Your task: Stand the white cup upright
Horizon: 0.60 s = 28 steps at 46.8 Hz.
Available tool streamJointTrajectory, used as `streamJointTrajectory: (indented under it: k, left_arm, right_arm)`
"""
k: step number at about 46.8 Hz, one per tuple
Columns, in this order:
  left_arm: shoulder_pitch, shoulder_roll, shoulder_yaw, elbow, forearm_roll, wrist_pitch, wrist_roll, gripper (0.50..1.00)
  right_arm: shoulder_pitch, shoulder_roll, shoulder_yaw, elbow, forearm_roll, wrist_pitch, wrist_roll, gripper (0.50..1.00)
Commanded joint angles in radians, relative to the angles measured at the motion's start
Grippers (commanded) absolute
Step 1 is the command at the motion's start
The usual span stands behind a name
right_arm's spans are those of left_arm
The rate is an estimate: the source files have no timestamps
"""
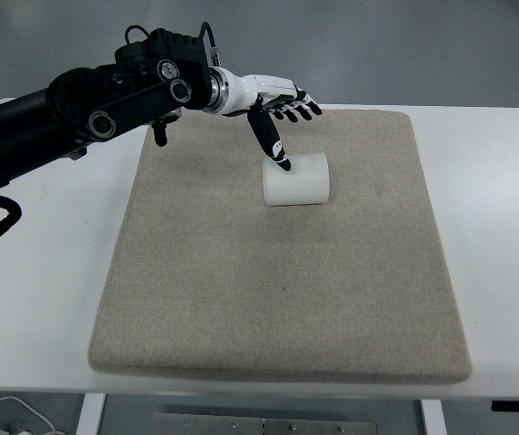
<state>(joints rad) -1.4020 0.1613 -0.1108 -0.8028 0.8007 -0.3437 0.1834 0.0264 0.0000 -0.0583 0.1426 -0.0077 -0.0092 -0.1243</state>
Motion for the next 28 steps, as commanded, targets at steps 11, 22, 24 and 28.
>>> streamJointTrajectory:
  k: [11,22,24,28]
  left_arm:
    - [0.014,-0.052,0.026,0.001,0.011,0.012,0.034,0.992]
    - [0.023,-0.054,0.037,0.011,0.023,0.019,0.038,0.990]
    - [0.026,-0.054,0.037,0.013,0.032,0.019,0.038,0.988]
    - [0.037,-0.054,0.037,0.011,0.054,0.019,0.038,0.988]
  right_arm:
    - [0.000,0.000,0.000,0.000,0.000,0.000,0.000,0.930]
    - [0.001,0.000,0.000,0.000,0.000,0.000,0.000,0.930]
    - [0.000,0.000,0.000,0.000,0.000,0.000,0.000,0.930]
    - [0.001,0.000,0.000,0.000,0.000,0.000,0.000,0.930]
